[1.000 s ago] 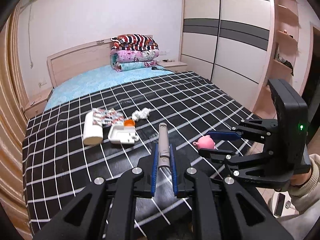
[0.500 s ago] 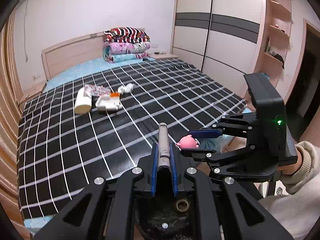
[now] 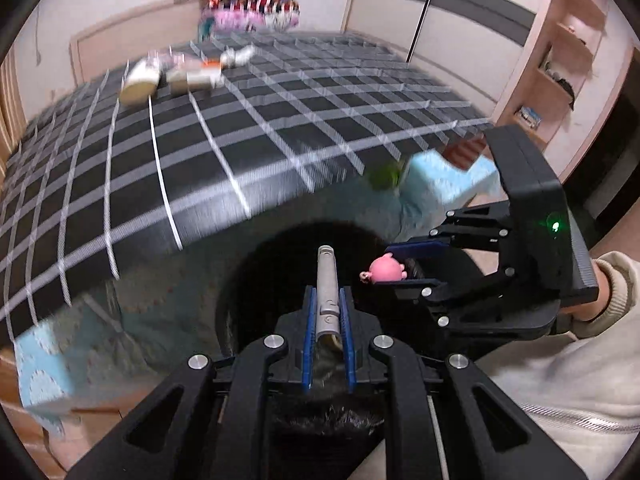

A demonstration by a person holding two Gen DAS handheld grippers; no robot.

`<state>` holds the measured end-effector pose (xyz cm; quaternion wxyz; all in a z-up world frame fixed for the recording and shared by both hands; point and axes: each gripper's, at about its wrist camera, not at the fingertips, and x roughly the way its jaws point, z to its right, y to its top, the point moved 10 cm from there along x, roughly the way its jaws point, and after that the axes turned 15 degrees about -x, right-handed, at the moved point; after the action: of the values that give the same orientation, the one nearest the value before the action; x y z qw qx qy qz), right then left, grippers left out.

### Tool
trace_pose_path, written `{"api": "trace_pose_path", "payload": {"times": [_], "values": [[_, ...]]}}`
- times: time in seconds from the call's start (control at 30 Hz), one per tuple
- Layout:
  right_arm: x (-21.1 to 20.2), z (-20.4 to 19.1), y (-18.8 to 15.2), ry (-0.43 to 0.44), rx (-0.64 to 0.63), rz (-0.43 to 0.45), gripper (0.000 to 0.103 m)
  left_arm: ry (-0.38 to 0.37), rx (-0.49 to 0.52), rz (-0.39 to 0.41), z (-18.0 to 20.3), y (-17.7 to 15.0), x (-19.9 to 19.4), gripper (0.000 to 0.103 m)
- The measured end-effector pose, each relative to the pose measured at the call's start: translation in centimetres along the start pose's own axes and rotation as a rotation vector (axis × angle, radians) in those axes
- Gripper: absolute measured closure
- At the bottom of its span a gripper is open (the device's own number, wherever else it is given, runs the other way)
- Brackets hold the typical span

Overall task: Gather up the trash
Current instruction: 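Carry the tube and pig toy with both tools over the trash bin, then open both tools to drop the tube and pig toy into the bin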

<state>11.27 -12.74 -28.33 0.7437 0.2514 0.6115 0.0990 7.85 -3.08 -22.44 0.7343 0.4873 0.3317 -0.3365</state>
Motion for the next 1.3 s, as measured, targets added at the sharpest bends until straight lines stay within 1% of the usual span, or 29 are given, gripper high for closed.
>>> {"api": "trace_pose_path", "payload": {"times": [0.1, 0.2, 0.43, 0.57, 0.77, 0.87, 0.97, 1.0, 1.03, 1.07, 1.1, 1.17, 1.3], "values": [[1.4, -0.5, -1.2, 0.023, 0.011, -0.039, 0.067, 0.014, -0.023, -0.054, -1.0, -1.3, 2.2, 0.092], [2.6, -0.7, -1.9, 0.04, 0.026, -0.067, 0.067, 0.011, -0.039, -0.098, -1.4, -2.3, 3.9, 0.092], [5.2, 0.1, -2.5, 0.054, 0.072, -0.125, 0.067, 0.036, -0.065, -0.185, -2.5, -4.6, 7.3, 0.092], [6.4, 0.3, -2.6, 0.07, 0.093, -0.139, 0.067, 0.061, -0.083, -0.24, -3.0, -6.0, 9.2, 0.092], [7.3, 0.4, -2.2, 0.082, 0.095, -0.145, 0.066, 0.057, -0.106, -0.261, -3.1, -6.1, 9.6, 0.092], [7.5, 0.2, -1.9, 0.096, 0.09, -0.14, 0.066, 0.032, -0.114, -0.268, -2.8, -6.1, 9.6, 0.092], [7.5, 0.0, -1.5, 0.108, 0.089, -0.123, 0.065, 0.022, -0.124, -0.272, -2.8, -6.1, 9.8, 0.087], [7.5, 0.0, -1.4, 0.112, 0.092, -0.117, 0.063, 0.02, -0.128, -0.27, -2.7, -6.1, 9.8, 0.078], [7.4, -0.1, -1.3, 0.116, 0.095, -0.113, 0.058, 0.02, -0.13, -0.267, -2.7, -6.1, 9.7, 0.064], [7.2, -0.1, -1.3, 0.116, 0.096, -0.107, 0.057, 0.019, -0.129, -0.259, -2.7, -6.0, 9.6, 0.056], [7.1, -0.1, -1.2, 0.116, 0.097, -0.101, 0.057, 0.017, -0.132, -0.24, -2.7, -5.7, 9.3, 0.046], [6.6, 0.0, -1.1, 0.115, 0.104, -0.091, 0.057, 0.009, -0.138, -0.217, -2.6, -5.2, 8.8, 0.045], [5.8, 0.5, -1.1, 0.106, 0.13, -0.075, 0.057, 0.017, -0.13, -0.185, -2.5, -4.6, 7.9, 0.045]]}}
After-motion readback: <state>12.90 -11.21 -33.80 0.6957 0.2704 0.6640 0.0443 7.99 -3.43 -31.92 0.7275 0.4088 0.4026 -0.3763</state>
